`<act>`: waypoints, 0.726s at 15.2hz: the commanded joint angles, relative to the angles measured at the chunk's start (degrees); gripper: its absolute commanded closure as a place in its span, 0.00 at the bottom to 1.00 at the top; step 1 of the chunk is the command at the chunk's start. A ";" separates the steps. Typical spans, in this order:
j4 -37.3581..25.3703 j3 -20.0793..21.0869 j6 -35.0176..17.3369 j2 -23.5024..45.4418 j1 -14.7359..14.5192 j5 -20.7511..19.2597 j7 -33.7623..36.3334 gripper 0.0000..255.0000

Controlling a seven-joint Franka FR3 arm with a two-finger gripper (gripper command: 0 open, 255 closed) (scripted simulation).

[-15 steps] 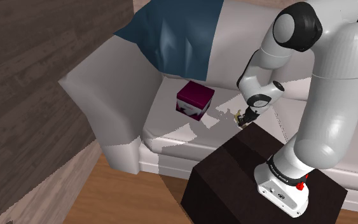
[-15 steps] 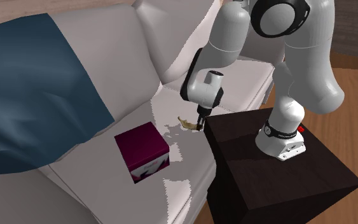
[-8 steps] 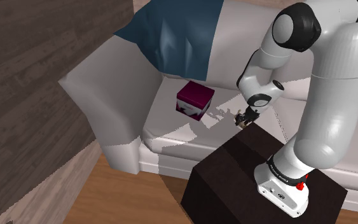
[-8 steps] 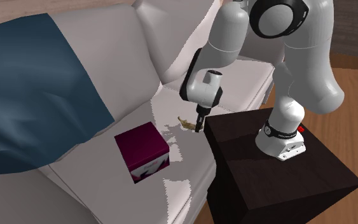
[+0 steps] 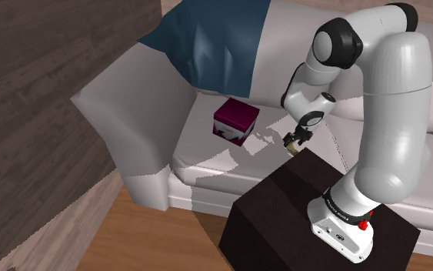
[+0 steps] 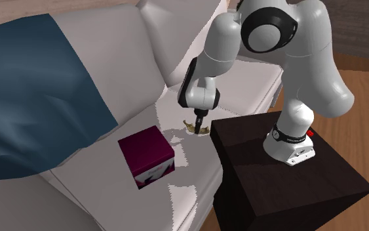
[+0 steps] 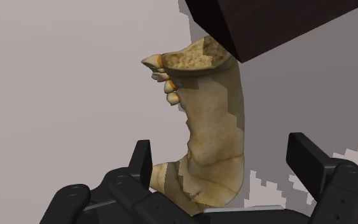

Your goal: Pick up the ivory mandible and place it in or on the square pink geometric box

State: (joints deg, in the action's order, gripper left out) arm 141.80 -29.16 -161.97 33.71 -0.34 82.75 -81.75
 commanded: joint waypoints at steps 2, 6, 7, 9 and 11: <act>-2.05 1.79 -0.01 2.92 1.27 3.58 -2.69 0.00; -3.17 2.59 0.05 4.47 1.89 5.42 -4.12 0.00; -3.17 2.59 0.05 4.47 1.89 5.42 -4.12 0.00; -3.17 2.59 0.05 4.47 1.89 5.42 -4.12 0.00; -3.15 2.58 0.05 4.45 1.89 5.41 -4.11 0.00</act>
State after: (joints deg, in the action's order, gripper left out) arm 138.64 -26.57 -161.93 38.17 1.55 88.16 -85.86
